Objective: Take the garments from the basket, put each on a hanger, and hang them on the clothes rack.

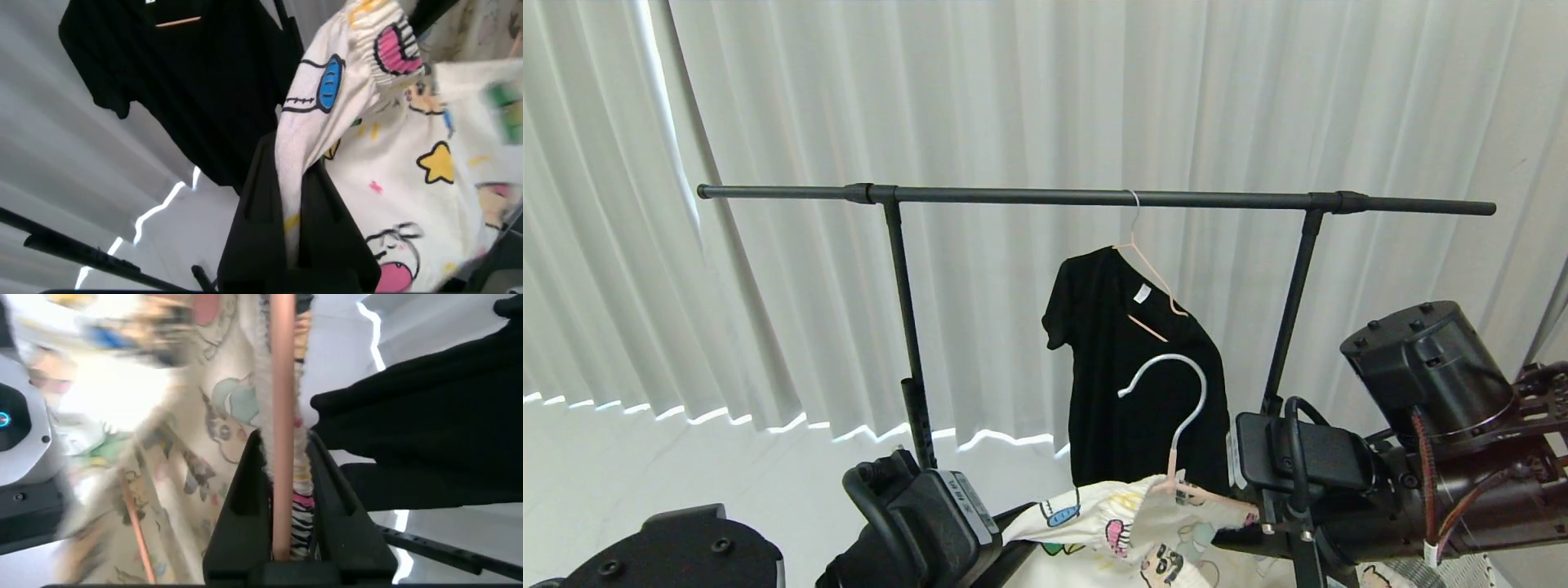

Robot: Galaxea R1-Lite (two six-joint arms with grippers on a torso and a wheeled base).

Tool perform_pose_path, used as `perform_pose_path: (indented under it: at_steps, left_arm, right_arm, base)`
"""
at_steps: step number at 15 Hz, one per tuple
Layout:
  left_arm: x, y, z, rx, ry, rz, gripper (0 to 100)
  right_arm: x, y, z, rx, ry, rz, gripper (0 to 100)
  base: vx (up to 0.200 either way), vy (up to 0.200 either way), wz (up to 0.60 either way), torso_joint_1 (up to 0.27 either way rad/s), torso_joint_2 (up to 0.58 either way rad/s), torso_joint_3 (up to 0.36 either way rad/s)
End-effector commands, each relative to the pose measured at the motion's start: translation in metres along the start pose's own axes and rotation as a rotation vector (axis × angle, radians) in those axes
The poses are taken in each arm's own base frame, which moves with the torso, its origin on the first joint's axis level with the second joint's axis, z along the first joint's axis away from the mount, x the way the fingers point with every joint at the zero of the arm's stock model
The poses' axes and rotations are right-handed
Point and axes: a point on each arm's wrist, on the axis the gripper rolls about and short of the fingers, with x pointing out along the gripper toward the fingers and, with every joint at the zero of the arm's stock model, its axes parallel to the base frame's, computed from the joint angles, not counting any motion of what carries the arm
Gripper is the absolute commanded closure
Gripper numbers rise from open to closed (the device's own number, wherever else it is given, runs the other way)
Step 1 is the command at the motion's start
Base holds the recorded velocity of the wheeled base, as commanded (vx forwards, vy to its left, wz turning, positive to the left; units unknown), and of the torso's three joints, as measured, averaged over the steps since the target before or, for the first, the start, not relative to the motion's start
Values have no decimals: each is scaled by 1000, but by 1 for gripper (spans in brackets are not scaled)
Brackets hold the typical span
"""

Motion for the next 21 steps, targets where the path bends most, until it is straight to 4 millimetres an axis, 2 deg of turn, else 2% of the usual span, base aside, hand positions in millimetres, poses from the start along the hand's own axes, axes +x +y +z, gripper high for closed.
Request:
perform_pose_path:
  at_steps: [1, 4, 6, 9, 11, 12, 14, 16, 19, 21]
  left_arm:
    - [0, 0, 0, 16, 2, -2, 0]
    - [3, 0, -1, 14, 11, 1, 0]
    - [5, 16, -3, -10, 25, 74, 0]
    - [5, 39, -8, -50, 47, 180, 0]
    - [4, 64, -24, -91, 120, 299, 0]
    - [3, 77, -41, -117, 194, 363, 0]
    - [2, 95, -62, -163, 287, 439, 0]
    - [6, 103, -74, -206, 317, 412, 0]
    - [6, 97, -80, -232, 292, 241, 0]
    - [8, 98, -85, -246, 306, 219, 0]
  right_arm:
    - [0, 0, 0, -3, -3, -2, 100]
    - [-1, -3, 5, -27, -53, -37, 100]
    - [-10, -6, 13, -117, -130, -96, 100]
    - [-24, -9, 16, -156, -163, -181, 100]
    - [-30, -13, 15, -190, -188, -227, 100]
    - [-34, -13, 13, -201, -199, -236, 100]
    - [-41, -9, 11, -206, -220, -233, 100]
    - [-49, -5, 11, -220, -255, -221, 100]
    - [-58, -1, 14, -241, -307, -197, 100]
    - [-62, 6, 17, -263, -336, -179, 100]
  base:
    - [0, 0, 0, 0, 0, 0]
    - [0, 0, 0, 0, 0, 0]
    - [0, 0, 0, 0, 0, 0]
    - [0, 0, 0, 0, 0, 0]
    - [0, 0, 0, 0, 0, 0]
    - [0, 0, 0, 0, 0, 0]
    - [0, 0, 0, 0, 0, 0]
    - [0, 0, 0, 0, 0, 0]
    - [0, 0, 0, 0, 0, 0]
    - [0, 0, 0, 0, 0, 0]
